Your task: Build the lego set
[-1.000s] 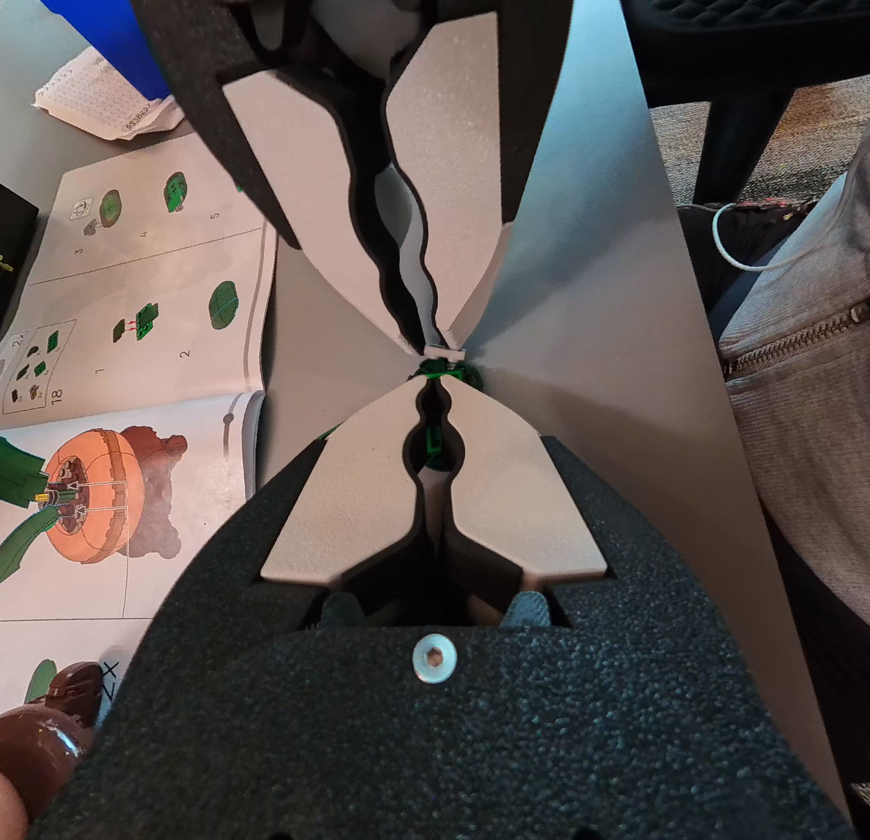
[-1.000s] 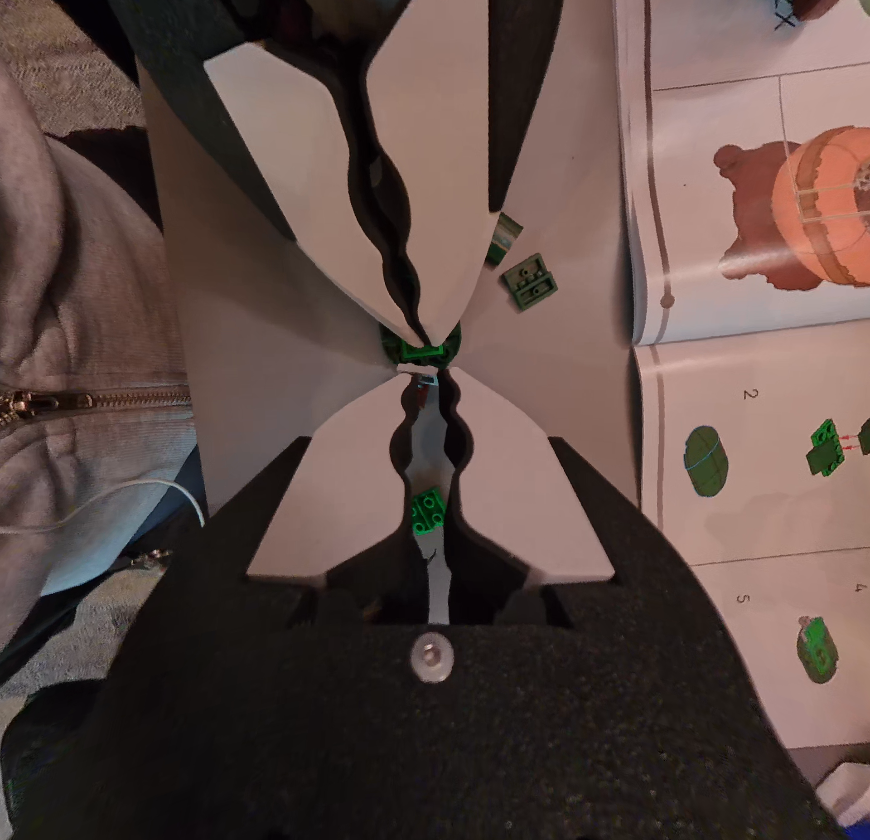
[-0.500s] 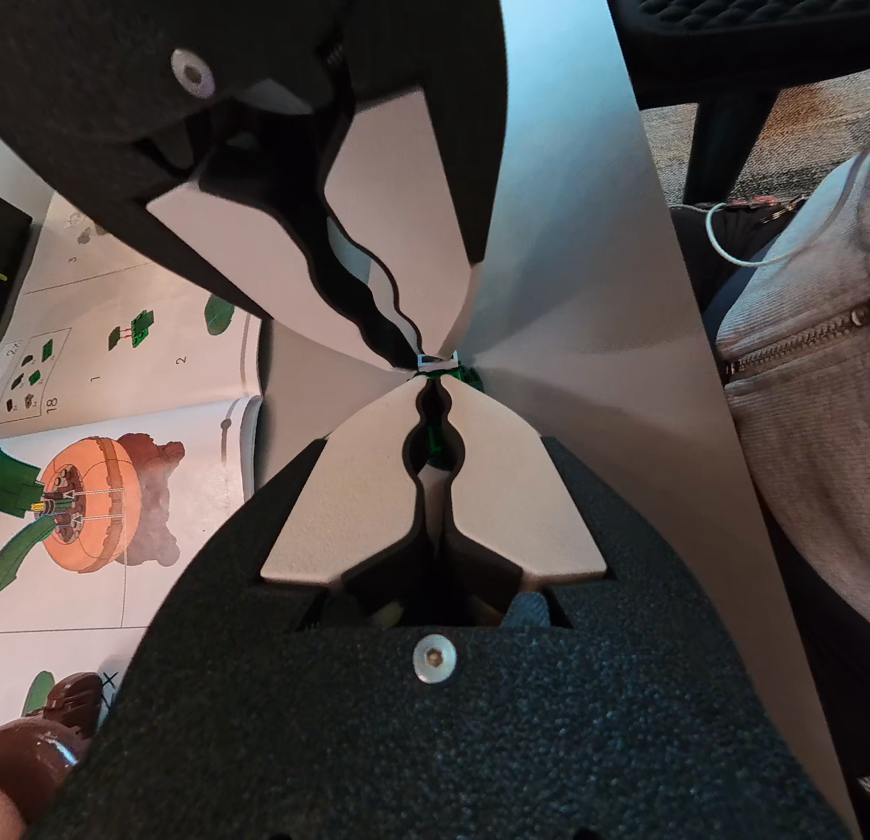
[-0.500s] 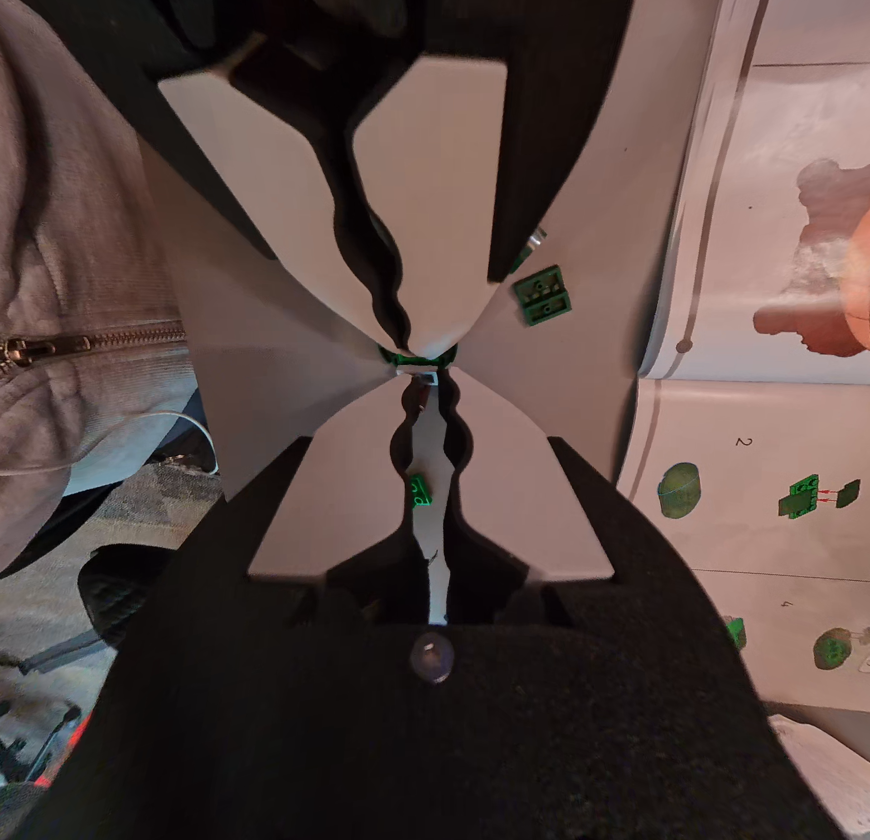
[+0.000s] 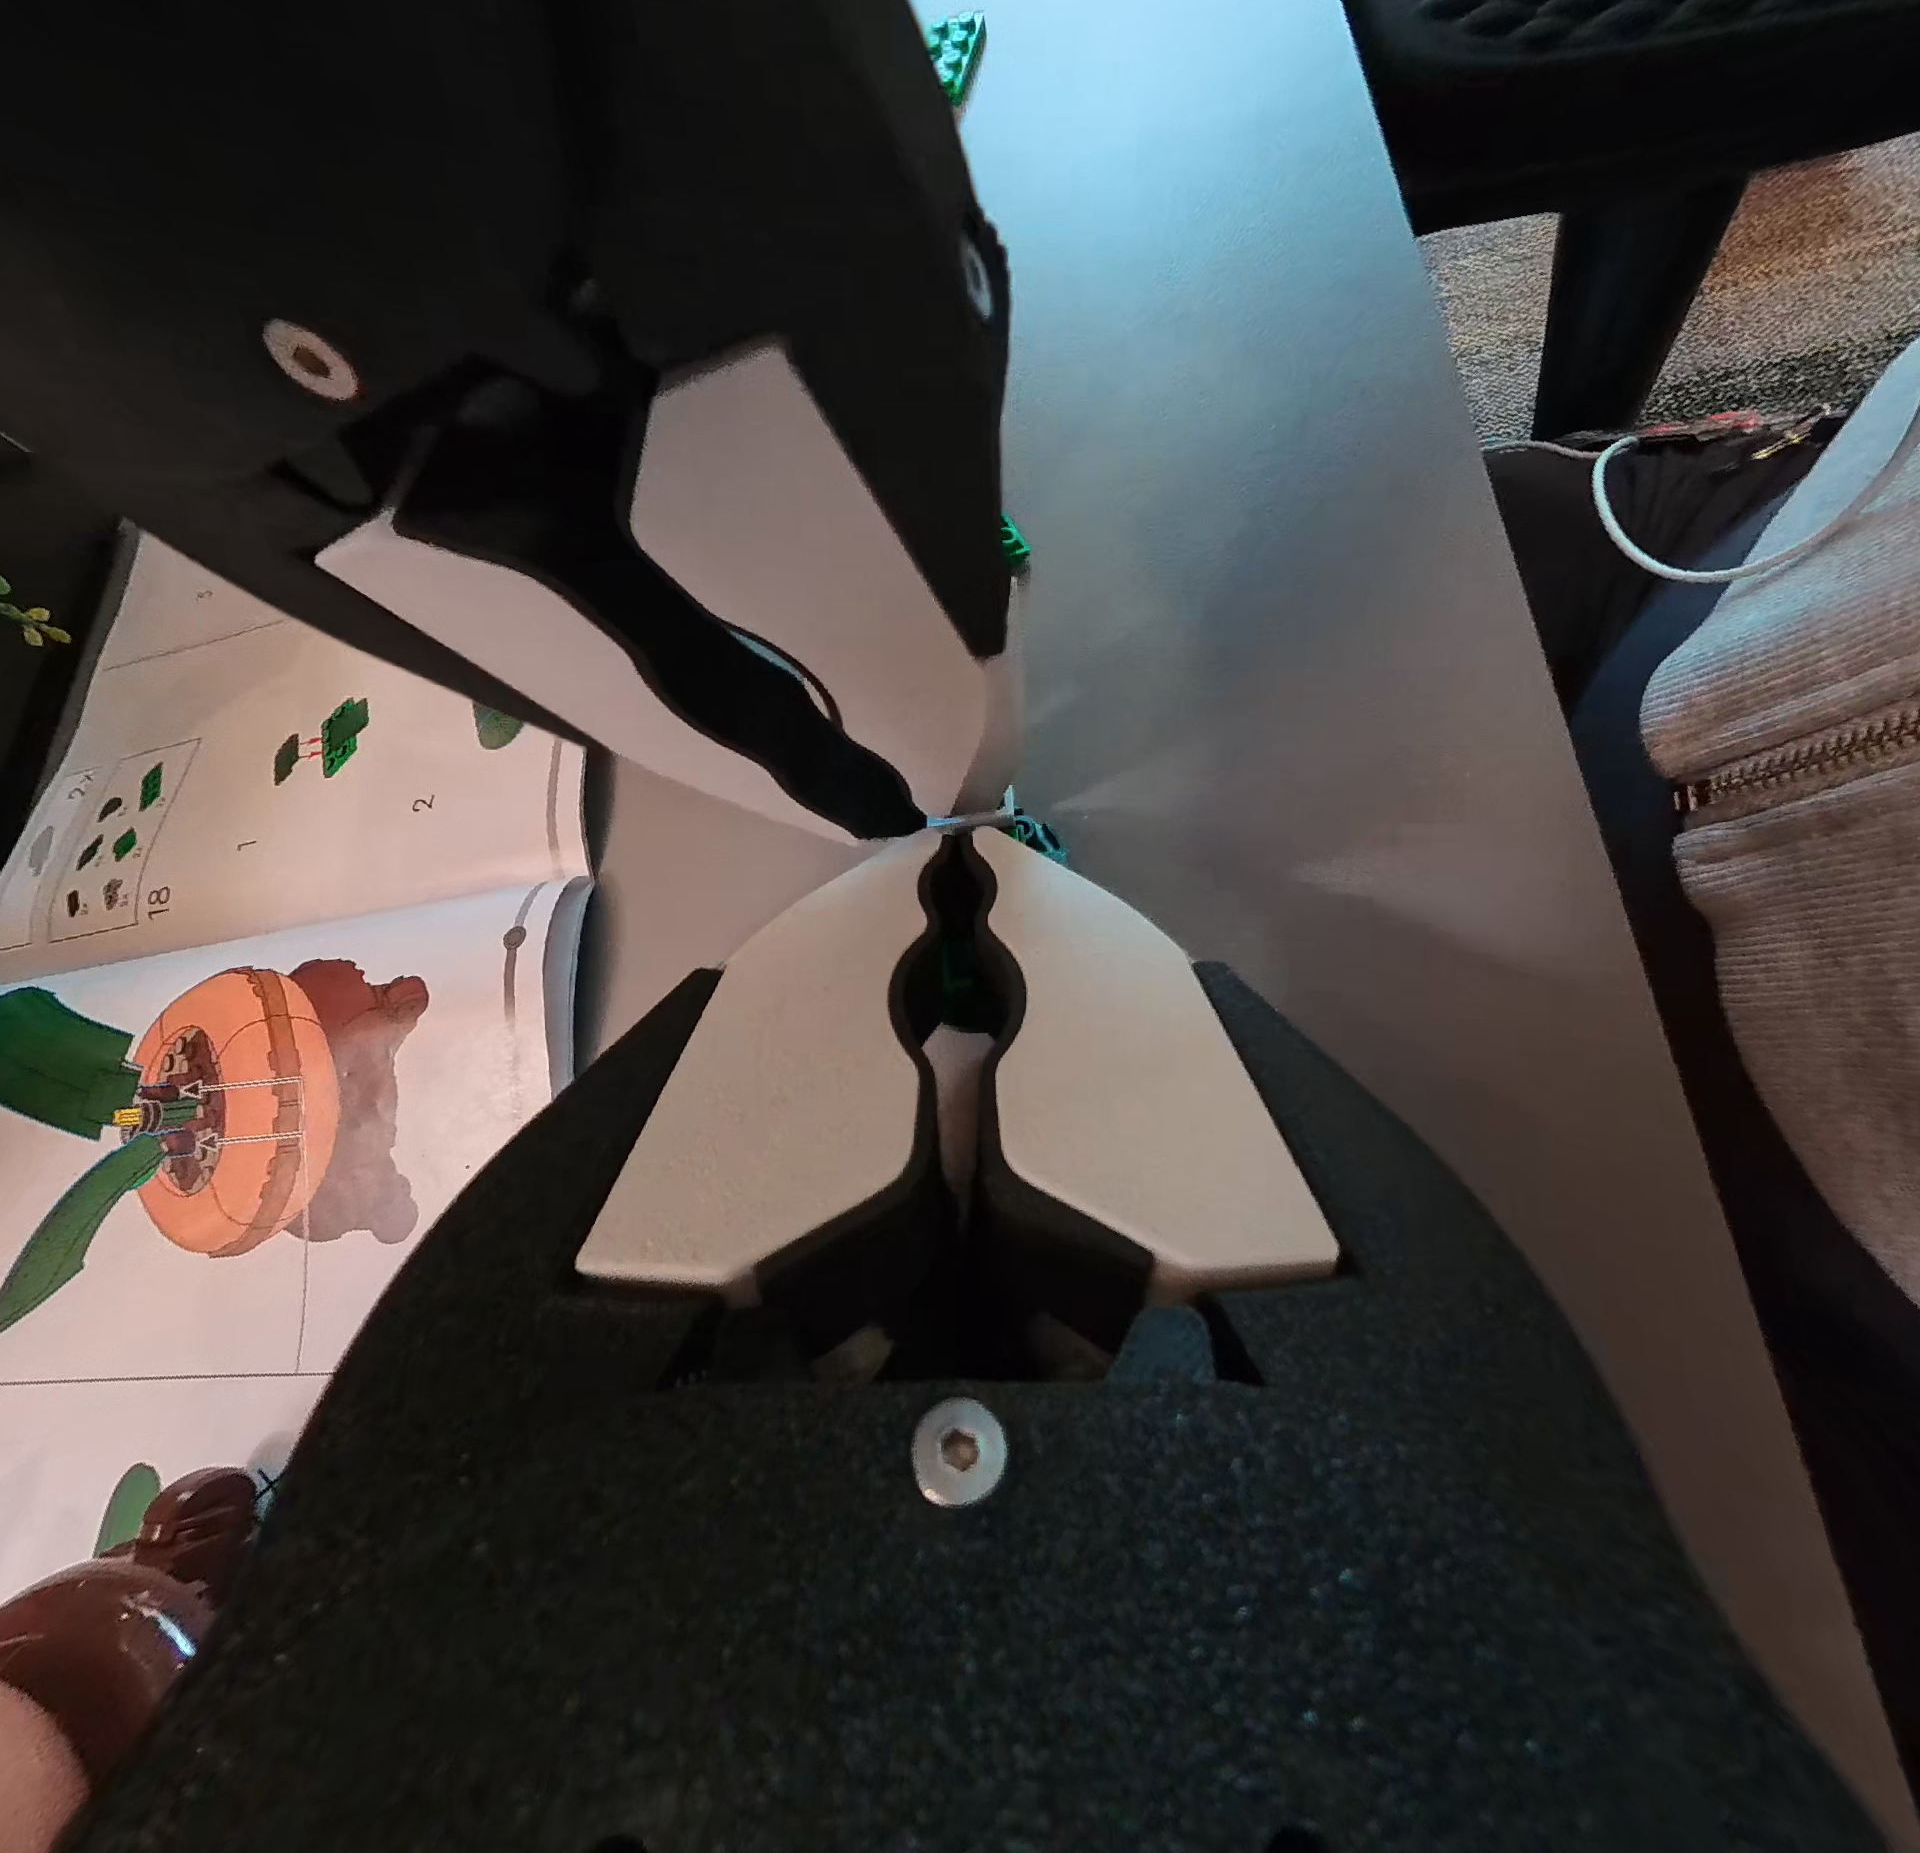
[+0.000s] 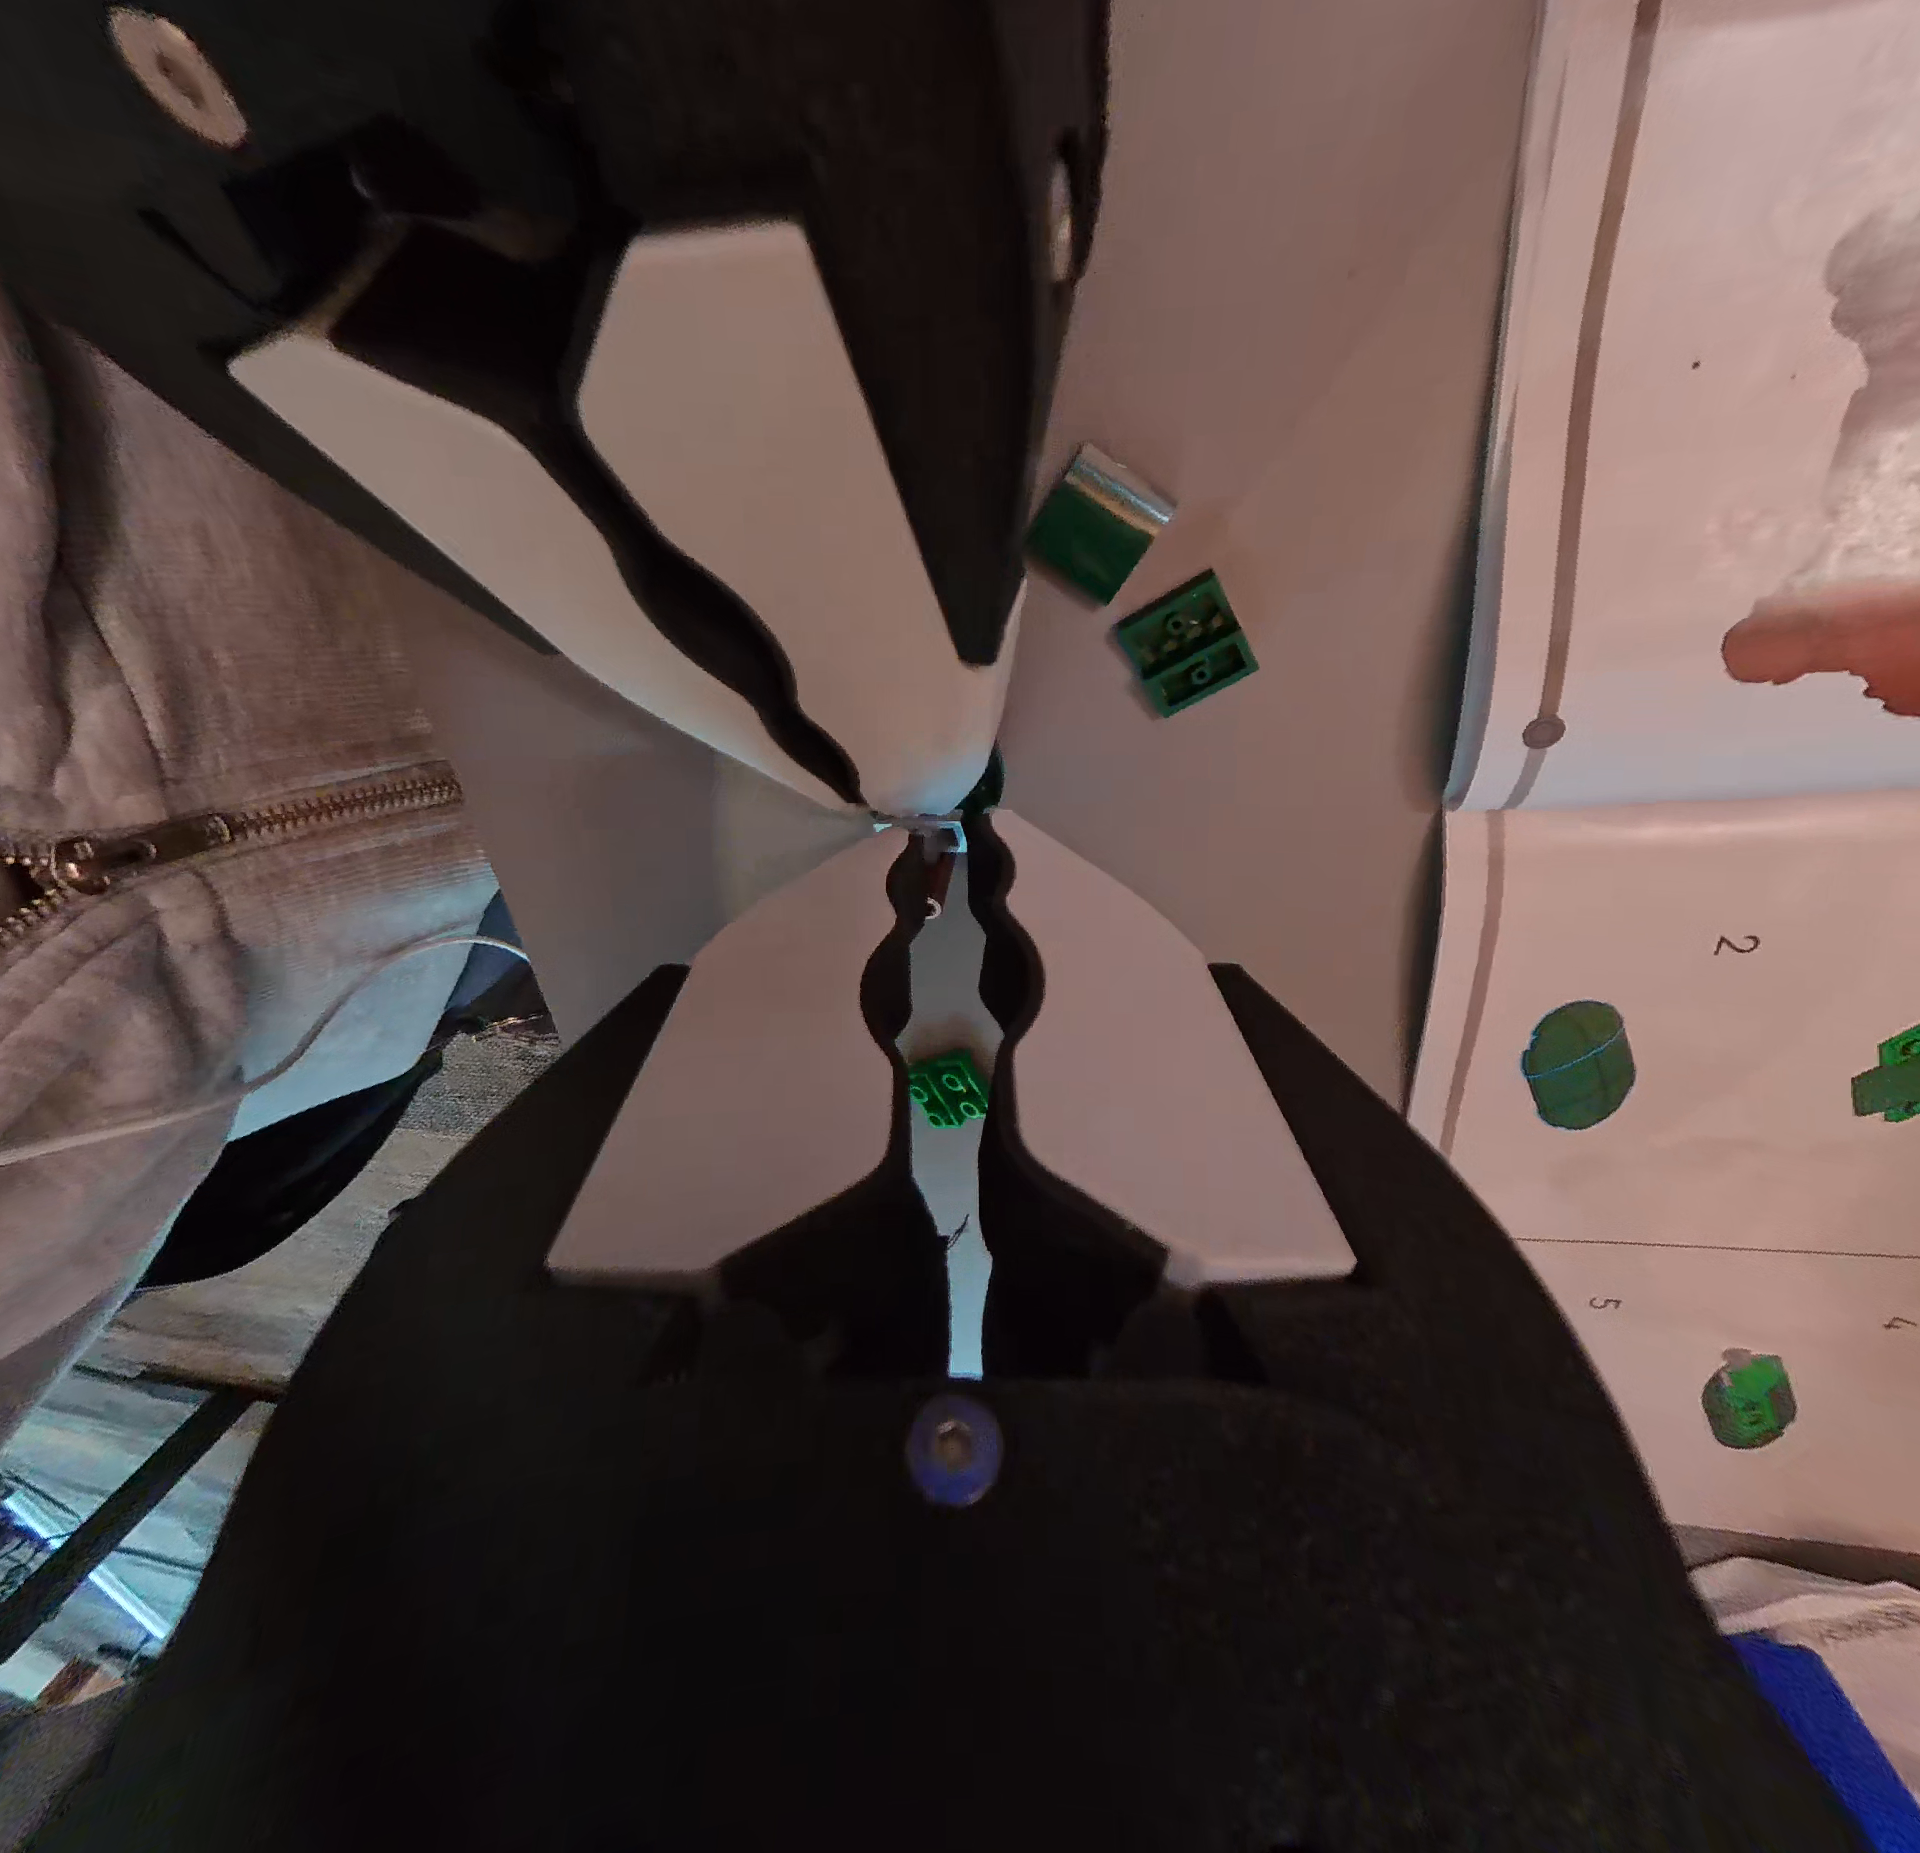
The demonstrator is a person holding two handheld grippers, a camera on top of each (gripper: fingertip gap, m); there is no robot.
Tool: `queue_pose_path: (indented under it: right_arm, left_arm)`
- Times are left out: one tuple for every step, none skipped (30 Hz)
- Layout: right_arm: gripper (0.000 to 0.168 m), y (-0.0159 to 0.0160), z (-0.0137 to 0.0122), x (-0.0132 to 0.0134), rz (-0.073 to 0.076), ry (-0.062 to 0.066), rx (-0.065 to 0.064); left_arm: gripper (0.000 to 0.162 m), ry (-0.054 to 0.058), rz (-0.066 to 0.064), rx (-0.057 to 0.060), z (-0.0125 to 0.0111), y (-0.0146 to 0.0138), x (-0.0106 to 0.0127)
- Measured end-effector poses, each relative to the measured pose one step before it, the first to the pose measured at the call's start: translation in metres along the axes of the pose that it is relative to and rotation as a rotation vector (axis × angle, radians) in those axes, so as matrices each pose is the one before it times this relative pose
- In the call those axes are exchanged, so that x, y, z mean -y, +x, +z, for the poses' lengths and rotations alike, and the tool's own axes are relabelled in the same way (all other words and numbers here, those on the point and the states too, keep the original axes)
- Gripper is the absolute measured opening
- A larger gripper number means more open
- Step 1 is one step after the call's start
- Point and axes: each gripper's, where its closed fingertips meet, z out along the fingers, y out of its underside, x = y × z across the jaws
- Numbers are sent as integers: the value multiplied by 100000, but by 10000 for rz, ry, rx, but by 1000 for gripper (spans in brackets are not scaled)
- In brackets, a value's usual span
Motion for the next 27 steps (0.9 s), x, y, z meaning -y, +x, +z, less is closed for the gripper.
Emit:
queue_pose_path:
  right_arm:
    - [7,-14,-1,16,-26,-40,-94]
    - [7,-18,10,19,-10,-91,-68]
    - [7,-11,-1,6,-13,-106,-33]
    - [10,-21,212,323,8,102,41]
    - [10,-16,14,7,10,-32,82]
    - [11,-22,-12,13,70,24,47]
    - [10,-11,-18,-8,19,33,-60]
    - [11,-28,-2,-5,-26,35,-82]
    - [11,-15,-40,19,-7,45,-42]
    - [10,-2,-8,24,49,33,15]
    - [10,1,0,-5,45,22,66]
    - [11,-9,-9,-10,70,-12,134]
    - [11,-72,-174,-152,45,-63,174]
    - [11,-13,17,-9,16,-85,152]
    - [11,-25,-24,-58,14,-96,114]
    - [11,-2,12,-2,-1,-112,66]
    - [11,-19,14,16,-25,-120,7]
    - [11,-10,-4,-8,-40,-114,-29]
    - [11,-17,-26,-89,-28,-123,-27]
    - [11,-9,-53,-66,36,-133,-11]
    - [11,0,5,-7,32,-110,15]
    - [11,-7,-29,-124,74,-142,24]
    - [11,27,7,-32,66,-117,5]
    - [11,-5,-60,-105,19,-92,-26]
    - [11,23,-26,-62,81,-92,-3]
    - [11,4,-48,-73,76,-100,29]
    - [11,21,-18,-72,111,-100,91]
  left_arm:
    - [0,0,-19,-7,6,-9,8]
    - [0,-1,-27,-5,4,-5,6]
    - [0,3,-20,-11,-15,-22,0]
    - [0,-12,-9,-25,9,39,-14]
    - [0,-110,-6,-102,42,143,-161]
    - [0,-27,-25,-1,-13,-22,-69]
    - [0,9,-1,4,-11,-4,10]
    - [0,1,17,6,-4,-2,-11]
    - [0,9,23,13,8,15,1]
    - [0,3,8,5,-3,-5,2]
    - [0,-3,-44,-41,-17,-5,23]
    - [0,-2,-113,-99,-8,-12,21]
    - [0,20,-137,-122,-23,-22,0]
    - [0,149,-112,11,-240,-141,96]
    - [0,309,-131,175,-566,-373,271]
    - [0,381,-252,199,-802,-451,345]
    - [0,225,-289,117,-807,-334,135]
    - [0,-22,-162,47,-587,-150,-264]
    - [0,-197,4,7,-199,4,-552]
    - [0,-207,20,-129,239,250,-488]
    - [0,-195,17,-165,467,376,-398]
    - [0,-118,108,224,184,-188,-20]
    - [0,48,79,14,-13,-18,64]
    - [0,-71,-48,-12,20,-32,-145]
    - [0,-32,29,22,23,10,-46]
    - [0,-79,100,63,17,11,-126]
    - [0,-8,95,43,10,16,-17]
